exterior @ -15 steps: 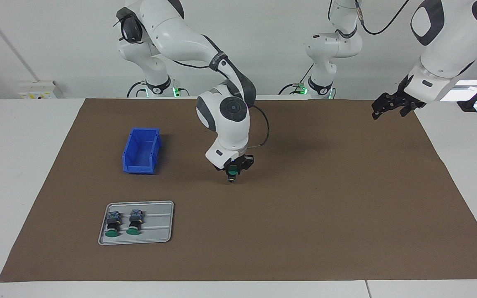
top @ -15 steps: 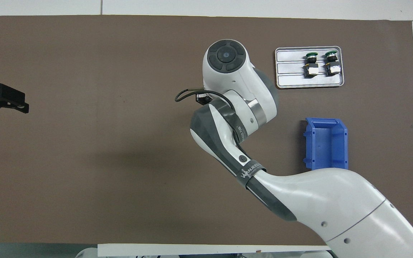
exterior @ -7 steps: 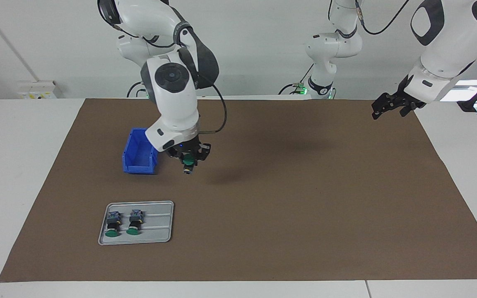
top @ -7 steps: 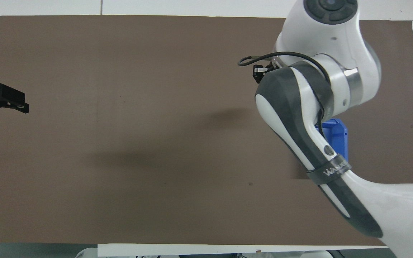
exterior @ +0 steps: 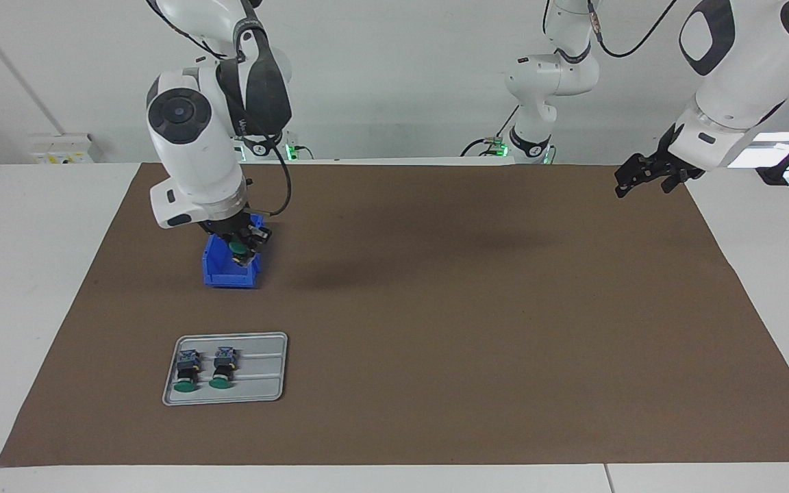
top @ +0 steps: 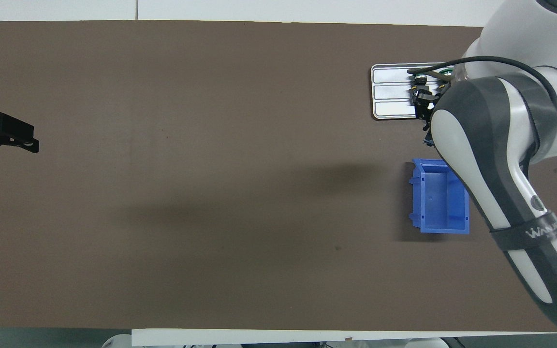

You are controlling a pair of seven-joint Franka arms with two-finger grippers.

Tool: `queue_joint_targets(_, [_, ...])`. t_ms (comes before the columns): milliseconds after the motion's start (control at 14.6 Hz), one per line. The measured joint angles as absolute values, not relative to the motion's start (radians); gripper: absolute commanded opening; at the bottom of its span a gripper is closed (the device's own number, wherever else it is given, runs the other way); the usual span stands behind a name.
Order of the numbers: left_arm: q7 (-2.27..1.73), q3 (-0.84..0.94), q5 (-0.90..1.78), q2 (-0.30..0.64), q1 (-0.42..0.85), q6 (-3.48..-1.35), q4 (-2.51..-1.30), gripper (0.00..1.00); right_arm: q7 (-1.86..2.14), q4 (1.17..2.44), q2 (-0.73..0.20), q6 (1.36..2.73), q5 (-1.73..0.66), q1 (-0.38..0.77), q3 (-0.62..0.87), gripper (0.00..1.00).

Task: Place and press button with both arms
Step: 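Carry the green button with the right gripper to the blue bin, then lower the green button into the blue bin with the right gripper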

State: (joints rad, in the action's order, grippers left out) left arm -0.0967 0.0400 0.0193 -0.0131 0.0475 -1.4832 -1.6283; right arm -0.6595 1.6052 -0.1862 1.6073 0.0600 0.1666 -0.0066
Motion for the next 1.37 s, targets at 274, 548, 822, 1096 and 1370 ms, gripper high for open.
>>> queue_joint_targets(274, [-0.097,0.040,0.019,-0.013,0.047,-1.483,-1.628,1.00,-0.688,1.740,-0.093,1.610,0.060,0.161,-0.054,0.03])
queue_joint_targets(548, [-0.097,0.040,0.019,-0.013,0.047,-1.483,-1.628,1.00,-0.686,1.890,0.007,1.686,0.060,0.155,-0.070,0.03])
queue_joint_targets(822, [-0.097,0.040,0.019,-0.013,0.047,-1.483,-1.628,1.00,-0.686,2.068,0.067,1.860,0.061,0.154,-0.070,0.04])
queue_joint_targets(1096, [-0.097,0.040,0.019,-0.013,0.047,-1.483,-1.628,1.00,-0.661,2.169,0.104,1.937,0.061,0.151,-0.070,0.03])
queue_joint_targets(1370, [-0.097,0.040,0.019,-0.013,0.047,-1.483,-1.628,1.00,-0.576,2.251,0.125,1.993,0.061,0.131,-0.071,0.04])
